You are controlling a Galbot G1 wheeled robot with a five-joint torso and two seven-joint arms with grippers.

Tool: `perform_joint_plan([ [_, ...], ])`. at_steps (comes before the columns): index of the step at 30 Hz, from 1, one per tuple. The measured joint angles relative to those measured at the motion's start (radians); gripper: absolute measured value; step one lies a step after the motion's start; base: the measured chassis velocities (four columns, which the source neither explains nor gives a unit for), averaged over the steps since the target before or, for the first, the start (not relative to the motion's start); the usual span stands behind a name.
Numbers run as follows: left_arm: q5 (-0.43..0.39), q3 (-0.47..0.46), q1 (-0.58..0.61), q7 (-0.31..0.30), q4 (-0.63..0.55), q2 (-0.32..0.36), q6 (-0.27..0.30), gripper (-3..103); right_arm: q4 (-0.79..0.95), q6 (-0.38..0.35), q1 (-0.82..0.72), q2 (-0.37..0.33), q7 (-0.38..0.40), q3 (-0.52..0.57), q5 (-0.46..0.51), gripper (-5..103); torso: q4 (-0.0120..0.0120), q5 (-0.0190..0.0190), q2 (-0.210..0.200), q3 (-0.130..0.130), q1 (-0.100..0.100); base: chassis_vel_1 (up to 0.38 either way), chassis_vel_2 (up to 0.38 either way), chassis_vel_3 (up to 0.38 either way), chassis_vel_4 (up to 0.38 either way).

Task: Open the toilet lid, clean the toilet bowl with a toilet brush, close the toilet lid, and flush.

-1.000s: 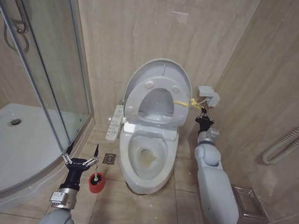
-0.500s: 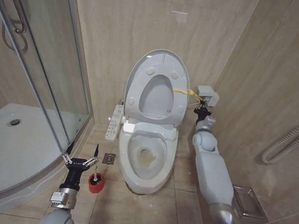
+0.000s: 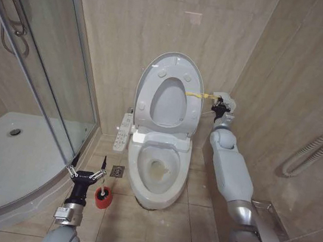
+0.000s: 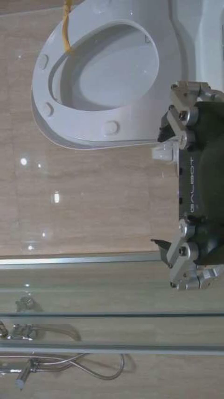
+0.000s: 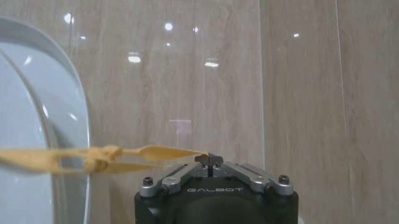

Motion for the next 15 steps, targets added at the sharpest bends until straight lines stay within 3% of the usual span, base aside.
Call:
perform_joint_plan([
  [15,0.000,0.000,0.000,0.000,0.000,0.000,0.000,100,0.046,-0.009,0.010,0.032,0.009,-0.038,0.021,0,-0.0003,-0.0001,0.000,0.000,0.000,0.000,0.000,0.000,0.000],
])
